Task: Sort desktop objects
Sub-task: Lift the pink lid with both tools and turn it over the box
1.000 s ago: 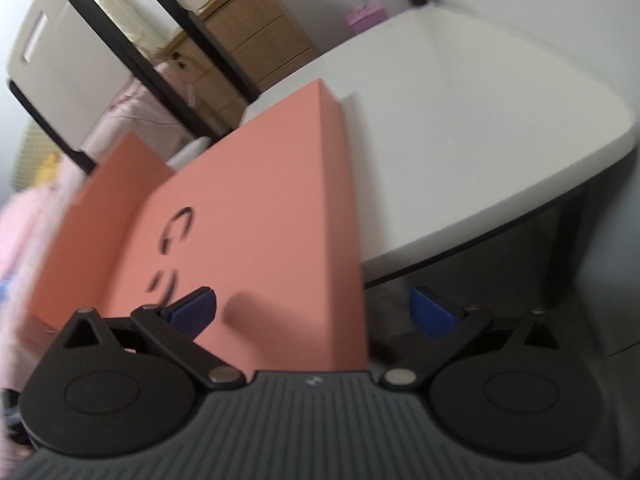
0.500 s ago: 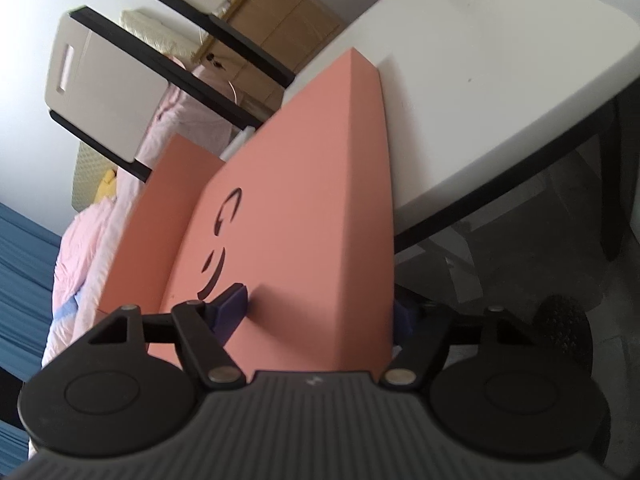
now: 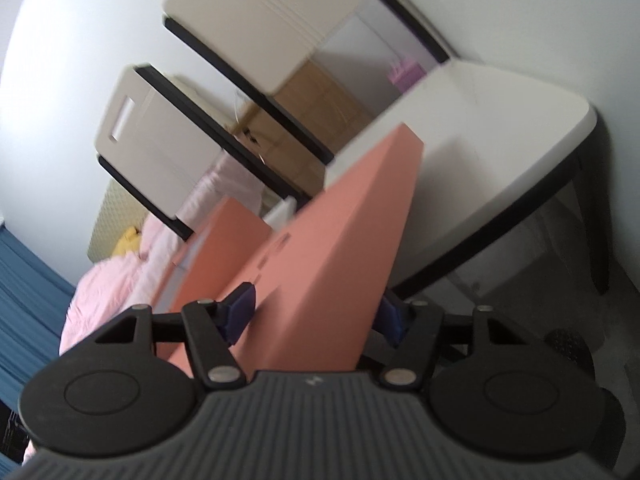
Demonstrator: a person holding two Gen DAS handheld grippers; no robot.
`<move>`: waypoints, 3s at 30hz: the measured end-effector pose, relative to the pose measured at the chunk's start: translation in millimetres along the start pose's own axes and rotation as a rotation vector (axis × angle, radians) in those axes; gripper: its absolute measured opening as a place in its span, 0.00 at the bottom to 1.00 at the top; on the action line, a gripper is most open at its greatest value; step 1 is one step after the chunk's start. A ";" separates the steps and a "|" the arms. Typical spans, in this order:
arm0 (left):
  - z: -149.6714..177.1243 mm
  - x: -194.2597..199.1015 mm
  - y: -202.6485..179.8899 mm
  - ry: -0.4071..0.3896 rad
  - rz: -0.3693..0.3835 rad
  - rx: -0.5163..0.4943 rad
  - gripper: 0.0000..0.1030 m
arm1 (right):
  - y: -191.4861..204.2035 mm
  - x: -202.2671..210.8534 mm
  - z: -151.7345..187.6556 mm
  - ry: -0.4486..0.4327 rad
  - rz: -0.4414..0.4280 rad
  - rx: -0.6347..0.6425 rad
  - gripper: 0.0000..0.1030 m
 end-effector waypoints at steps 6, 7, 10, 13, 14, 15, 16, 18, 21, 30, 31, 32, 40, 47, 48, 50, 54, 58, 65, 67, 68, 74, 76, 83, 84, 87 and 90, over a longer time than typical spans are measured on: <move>-0.5 3.0 -12.9 0.004 0.039 -0.031 0.46 | 7.7 28.0 15.8 -0.055 0.055 -0.014 0.44; -0.7 3.0 -10.1 -0.002 0.030 -0.024 0.46 | 6.2 26.0 17.6 -0.051 0.048 -0.020 0.44; -2.9 9.7 -5.1 -0.025 -0.023 -0.014 0.46 | 3.9 22.4 17.3 -0.038 0.031 -0.025 0.44; -3.4 11.1 5.6 -0.032 -0.097 0.015 0.51 | 0.0 20.6 15.0 -0.031 0.029 -0.036 0.43; -3.9 10.4 15.0 -0.039 -0.128 0.044 0.55 | -3.5 19.9 13.9 -0.028 0.031 -0.048 0.43; -4.3 9.8 24.5 -0.047 -0.160 0.074 0.64 | -8.0 18.4 12.6 -0.023 0.031 -0.066 0.44; -4.7 9.2 33.9 -0.055 -0.191 0.104 0.71 | -12.5 17.0 11.3 -0.018 0.032 -0.084 0.44; -2.2 6.0 49.4 -0.049 -0.218 0.139 0.74 | -21.7 16.0 8.8 -0.021 0.031 -0.116 0.44; 6.5 -3.7 67.1 0.005 -0.179 0.245 0.80 | -32.4 13.1 7.6 -0.014 0.020 -0.152 0.44; 30.6 -26.3 79.5 0.068 -0.032 0.344 0.75 | -41.7 3.4 7.1 0.026 0.006 -0.184 0.44; 29.9 -27.2 76.8 0.071 -0.012 0.337 0.74 | -40.7 3.2 7.2 0.026 0.004 -0.180 0.44; 28.7 -26.1 74.4 0.063 -0.017 0.321 0.73 | -39.7 3.3 7.3 0.025 0.002 -0.174 0.44; 13.9 -9.6 38.0 0.034 -0.005 0.166 0.67 | -18.8 21.8 7.5 -0.064 -0.040 -0.088 0.45; 2.3 3.2 10.2 0.007 0.024 0.092 0.67 | -6.5 44.7 12.0 -0.115 -0.078 -0.088 0.45; 0.6 4.9 4.9 0.003 0.031 0.079 0.67 | -3.6 48.6 11.4 -0.125 -0.082 -0.085 0.45; -3.4 7.9 -6.1 -0.003 0.040 0.051 0.67 | 2.8 56.2 8.2 -0.143 -0.091 -0.081 0.46; -16.4 13.9 -27.3 -0.041 0.049 0.022 0.67 | 19.2 64.5 -1.4 -0.168 -0.125 -0.065 0.46; -37.2 30.2 -43.9 -0.099 0.056 0.003 0.67 | 40.8 58.3 -17.6 -0.175 -0.184 -0.048 0.46; -73.1 72.4 -54.1 -0.291 -0.028 -0.059 0.67 | 97.4 2.2 -42.7 -0.126 -0.307 0.019 0.46; -87.6 86.7 -54.2 -0.351 -0.057 -0.079 0.67 | 112.8 -25.4 -46.1 -0.103 -0.353 0.026 0.46; -94.0 89.5 -54.3 -0.377 -0.077 -0.084 0.67 | 120.3 -39.7 -47.1 -0.092 -0.375 0.028 0.46; -128.0 114.6 -38.3 -0.492 -0.195 -0.093 0.67 | 151.3 -132.3 -38.0 0.001 -0.450 0.021 0.46; -134.8 115.8 -32.4 -0.506 -0.228 -0.104 0.67 | 151.1 -153.7 -32.1 0.027 -0.439 0.011 0.47; -135.7 114.8 -6.4 -0.486 -0.349 -0.142 0.67 | 145.5 -206.9 -14.0 0.074 -0.411 -0.005 0.48; -134.9 116.0 -1.3 -0.484 -0.356 -0.134 0.67 | 144.7 -209.0 -11.2 0.071 -0.410 -0.002 0.48; -128.5 119.1 11.9 -0.487 -0.399 -0.121 0.67 | 143.4 -215.6 -2.8 0.072 -0.401 0.007 0.48; -126.5 122.2 19.4 -0.486 -0.403 -0.102 0.67 | 142.4 -223.7 4.4 0.090 -0.377 0.007 0.48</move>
Point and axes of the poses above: each gripper's, at about its wrist camera, not at the fingertips, and x roughly against the way its jaws point, y to its left, z to its underside, the point moved 2 cm from there along -x, roughly the way its jaws point, and after that the axes turned 3 degrees about z, right-handed, at the moved point
